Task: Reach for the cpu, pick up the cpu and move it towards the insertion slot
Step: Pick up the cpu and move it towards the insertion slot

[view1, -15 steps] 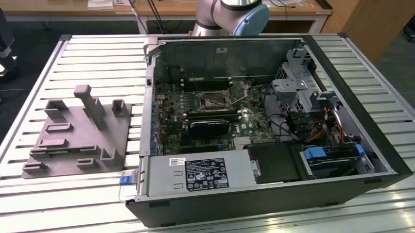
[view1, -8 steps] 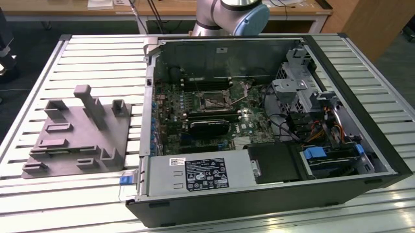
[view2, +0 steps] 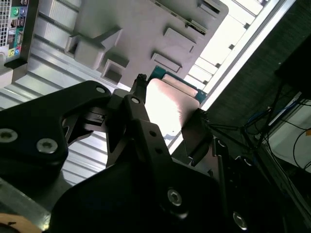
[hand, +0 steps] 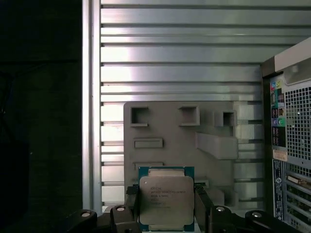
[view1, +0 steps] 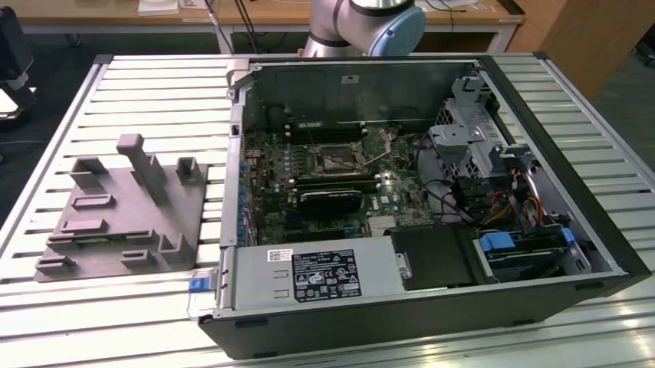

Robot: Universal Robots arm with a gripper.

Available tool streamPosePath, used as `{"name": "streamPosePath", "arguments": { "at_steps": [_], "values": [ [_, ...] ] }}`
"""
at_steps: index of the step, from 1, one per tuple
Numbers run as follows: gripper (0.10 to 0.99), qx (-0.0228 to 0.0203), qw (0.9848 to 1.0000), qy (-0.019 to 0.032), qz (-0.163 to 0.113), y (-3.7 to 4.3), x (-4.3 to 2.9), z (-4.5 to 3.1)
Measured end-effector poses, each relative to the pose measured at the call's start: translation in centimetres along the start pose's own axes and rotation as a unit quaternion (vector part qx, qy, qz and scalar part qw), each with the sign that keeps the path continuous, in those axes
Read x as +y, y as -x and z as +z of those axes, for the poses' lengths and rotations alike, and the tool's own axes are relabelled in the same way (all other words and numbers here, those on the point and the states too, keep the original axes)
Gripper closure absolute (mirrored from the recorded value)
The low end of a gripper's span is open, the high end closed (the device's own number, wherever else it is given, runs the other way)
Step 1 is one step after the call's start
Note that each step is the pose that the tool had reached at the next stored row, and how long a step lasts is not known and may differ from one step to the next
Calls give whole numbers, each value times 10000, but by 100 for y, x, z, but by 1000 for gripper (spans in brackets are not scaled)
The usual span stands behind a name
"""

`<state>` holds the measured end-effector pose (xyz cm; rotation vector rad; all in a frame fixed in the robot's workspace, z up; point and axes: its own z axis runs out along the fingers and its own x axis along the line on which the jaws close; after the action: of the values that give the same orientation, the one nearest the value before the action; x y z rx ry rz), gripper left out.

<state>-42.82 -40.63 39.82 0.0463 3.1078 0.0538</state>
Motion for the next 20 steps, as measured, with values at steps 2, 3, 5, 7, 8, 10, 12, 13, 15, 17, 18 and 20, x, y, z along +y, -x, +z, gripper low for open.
{"name": "streamPosePath", "arguments": {
  "at_steps": [2,3,5,7,8,10,12,13,15,17,18,20],
  "values": [
    [545,0,10000,0,0,40,1,1],
    [545,0,10000,0,0,60,2,2],
    [545,0,10000,0,0,105,3,3],
    [545,0,10000,0,0,150,4,5],
    [545,0,10000,0,0,174,5,6],
    [545,1,10000,0,0,223,7,7],
    [545,1,10000,0,0,272,8,9],
    [545,1,10000,0,0,298,9,10],
    [545,1,10000,0,0,348,10,12],
    [545,1,10000,0,0,399,12,13],
    [545,1,10000,0,0,428,13,15],
    [545,1,10000,0,0,478,14,16]
  ]
}}
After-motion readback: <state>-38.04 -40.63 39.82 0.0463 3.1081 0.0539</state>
